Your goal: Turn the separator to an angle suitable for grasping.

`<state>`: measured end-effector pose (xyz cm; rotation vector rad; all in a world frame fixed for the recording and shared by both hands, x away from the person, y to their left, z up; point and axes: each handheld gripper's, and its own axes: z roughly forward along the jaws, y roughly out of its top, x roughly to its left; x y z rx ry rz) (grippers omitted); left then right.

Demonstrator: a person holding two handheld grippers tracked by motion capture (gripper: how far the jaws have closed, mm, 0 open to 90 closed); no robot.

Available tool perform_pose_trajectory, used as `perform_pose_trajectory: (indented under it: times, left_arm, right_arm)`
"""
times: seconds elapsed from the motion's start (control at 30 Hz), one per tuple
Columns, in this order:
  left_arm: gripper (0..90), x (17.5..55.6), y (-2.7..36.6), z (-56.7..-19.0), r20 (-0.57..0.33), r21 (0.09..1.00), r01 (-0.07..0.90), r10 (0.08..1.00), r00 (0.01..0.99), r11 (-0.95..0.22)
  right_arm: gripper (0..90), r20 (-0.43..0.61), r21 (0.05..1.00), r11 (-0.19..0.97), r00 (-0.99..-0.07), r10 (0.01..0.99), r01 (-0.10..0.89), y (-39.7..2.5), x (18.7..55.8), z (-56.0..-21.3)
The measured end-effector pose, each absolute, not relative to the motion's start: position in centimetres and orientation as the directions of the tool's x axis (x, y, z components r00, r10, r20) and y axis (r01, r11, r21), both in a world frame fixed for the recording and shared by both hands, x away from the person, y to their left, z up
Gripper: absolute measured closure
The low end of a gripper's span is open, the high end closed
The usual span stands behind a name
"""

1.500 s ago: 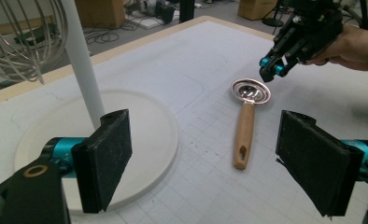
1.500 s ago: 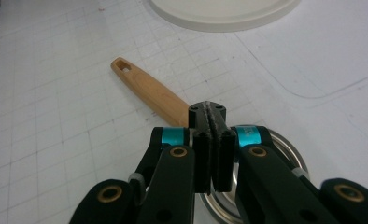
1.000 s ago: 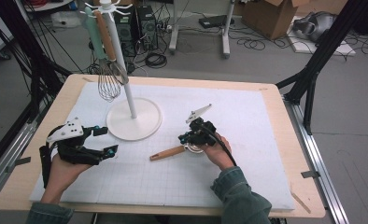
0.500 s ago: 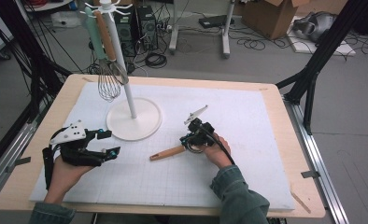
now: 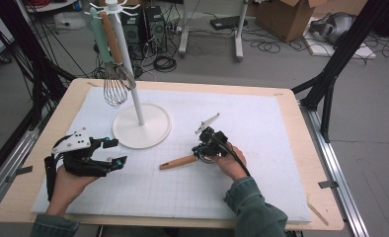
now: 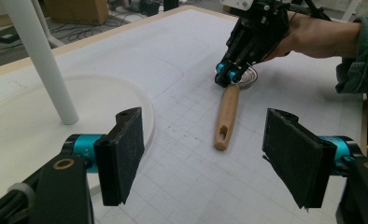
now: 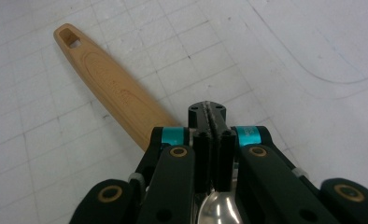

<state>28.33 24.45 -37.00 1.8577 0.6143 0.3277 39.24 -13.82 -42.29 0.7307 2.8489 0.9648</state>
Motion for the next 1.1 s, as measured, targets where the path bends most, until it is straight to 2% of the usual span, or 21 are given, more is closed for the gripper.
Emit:
perform_pose_trajectory:
  times: [0.47,0.67,0.8,1.1]
  left_arm:
    - [30.1,28.2,24.3,-37.1,-0.06,0.93,0.245,0.546,0.836,-0.274]
    - [29.5,28.3,24.1,-37.5,-0.057,0.925,0.25,0.546,0.836,-0.285]
    - [28.4,28.3,24.0,-37.9,-0.058,0.921,0.258,0.554,0.83,-0.291]
    - [27.3,28.5,24.1,-38.4,-0.056,0.918,0.266,0.569,0.82,-0.294]
  right_arm:
    - [89.5,0.094,0.544,0.717,-0.881,0.463,0.435,-15.2,38.0,-41.9]
    - [89.5,0.086,0.604,0.681,-0.884,0.46,0.413,-15.7,37.5,-40.6]
    - [89.5,0.088,0.637,0.678,-0.909,0.407,0.365,-15.2,36.7,-39.8]
    - [89.4,0.092,0.635,0.735,-0.968,0.235,0.239,-11.5,34.8,-40.3]
